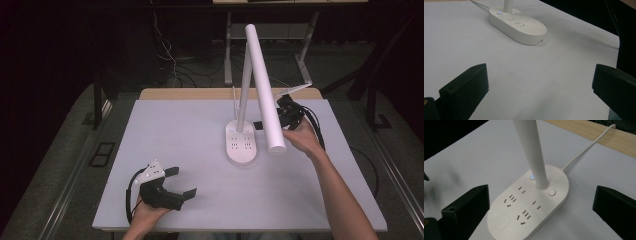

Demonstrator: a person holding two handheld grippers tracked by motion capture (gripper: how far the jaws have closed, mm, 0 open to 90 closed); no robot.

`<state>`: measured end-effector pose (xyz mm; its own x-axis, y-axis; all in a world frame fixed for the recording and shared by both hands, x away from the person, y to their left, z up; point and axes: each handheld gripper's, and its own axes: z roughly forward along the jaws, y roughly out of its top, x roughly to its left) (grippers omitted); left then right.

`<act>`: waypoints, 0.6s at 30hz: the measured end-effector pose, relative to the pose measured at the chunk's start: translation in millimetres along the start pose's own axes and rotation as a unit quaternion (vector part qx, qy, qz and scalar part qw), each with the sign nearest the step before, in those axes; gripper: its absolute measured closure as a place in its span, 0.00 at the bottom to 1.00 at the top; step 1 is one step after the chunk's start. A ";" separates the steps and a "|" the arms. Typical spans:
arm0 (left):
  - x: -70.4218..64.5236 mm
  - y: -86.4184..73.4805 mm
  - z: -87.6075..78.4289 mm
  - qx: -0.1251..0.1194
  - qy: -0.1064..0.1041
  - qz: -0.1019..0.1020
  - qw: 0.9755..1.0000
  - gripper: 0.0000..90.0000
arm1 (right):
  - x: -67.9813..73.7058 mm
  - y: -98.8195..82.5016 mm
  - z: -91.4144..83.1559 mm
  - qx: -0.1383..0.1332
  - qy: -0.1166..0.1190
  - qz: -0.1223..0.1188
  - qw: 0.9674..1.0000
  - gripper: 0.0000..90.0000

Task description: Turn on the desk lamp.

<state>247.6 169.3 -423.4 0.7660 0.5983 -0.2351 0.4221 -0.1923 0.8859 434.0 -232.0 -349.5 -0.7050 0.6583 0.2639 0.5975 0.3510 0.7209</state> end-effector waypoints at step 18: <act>0.4 0.2 -0.7 0.000 -0.001 0.001 1.000 0.00 | -15.2 -1.2 24.4 -0.010 0.005 -0.001 1.000 0.47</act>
<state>247.7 170.1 -423.1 0.7674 0.5966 -0.2347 0.4208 -0.1926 0.8865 453.4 -226.1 -370.0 -0.7106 0.6501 0.2690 0.5884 0.3394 0.7339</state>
